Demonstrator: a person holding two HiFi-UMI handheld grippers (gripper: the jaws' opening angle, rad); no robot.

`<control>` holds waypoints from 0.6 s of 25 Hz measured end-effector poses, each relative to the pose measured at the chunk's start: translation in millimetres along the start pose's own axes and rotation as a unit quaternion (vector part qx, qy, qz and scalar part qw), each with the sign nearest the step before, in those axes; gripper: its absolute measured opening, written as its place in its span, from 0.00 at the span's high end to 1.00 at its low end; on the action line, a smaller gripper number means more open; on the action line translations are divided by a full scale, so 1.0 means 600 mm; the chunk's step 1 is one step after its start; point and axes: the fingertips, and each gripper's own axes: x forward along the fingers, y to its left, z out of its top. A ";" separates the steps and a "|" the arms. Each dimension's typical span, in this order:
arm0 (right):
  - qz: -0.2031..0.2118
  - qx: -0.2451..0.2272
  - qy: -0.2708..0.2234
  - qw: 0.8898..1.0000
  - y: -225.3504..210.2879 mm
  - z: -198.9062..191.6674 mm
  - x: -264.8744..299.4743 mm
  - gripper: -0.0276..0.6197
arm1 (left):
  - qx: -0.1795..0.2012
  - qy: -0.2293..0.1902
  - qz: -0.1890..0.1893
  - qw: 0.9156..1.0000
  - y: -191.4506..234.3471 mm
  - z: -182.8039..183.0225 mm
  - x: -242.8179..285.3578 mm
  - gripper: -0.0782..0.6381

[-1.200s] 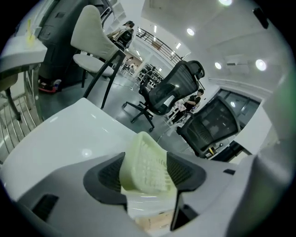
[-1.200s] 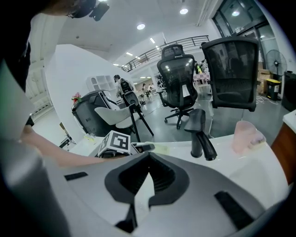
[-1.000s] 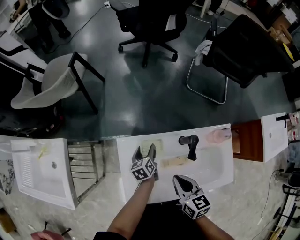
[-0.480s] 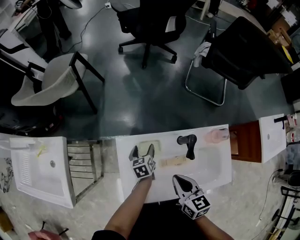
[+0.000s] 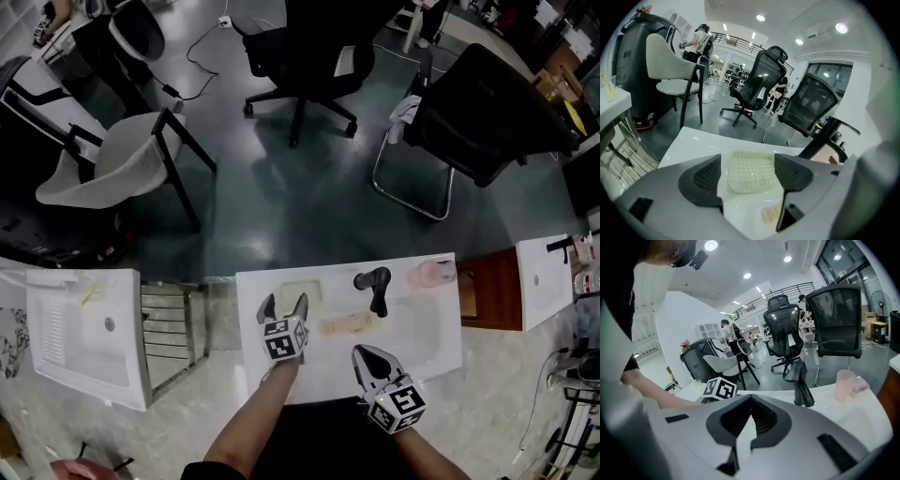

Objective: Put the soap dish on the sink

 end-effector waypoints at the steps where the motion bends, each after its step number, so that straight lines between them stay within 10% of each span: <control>1: 0.001 -0.001 -0.002 1.000 -0.001 0.002 -0.005 0.96 | 0.007 0.000 -0.002 1.000 -0.004 0.002 -0.009 0.43; 15: 0.000 -0.037 -0.040 0.999 -0.024 0.071 -0.059 0.96 | 0.071 -0.064 -0.048 0.994 -0.082 0.083 -0.196 0.43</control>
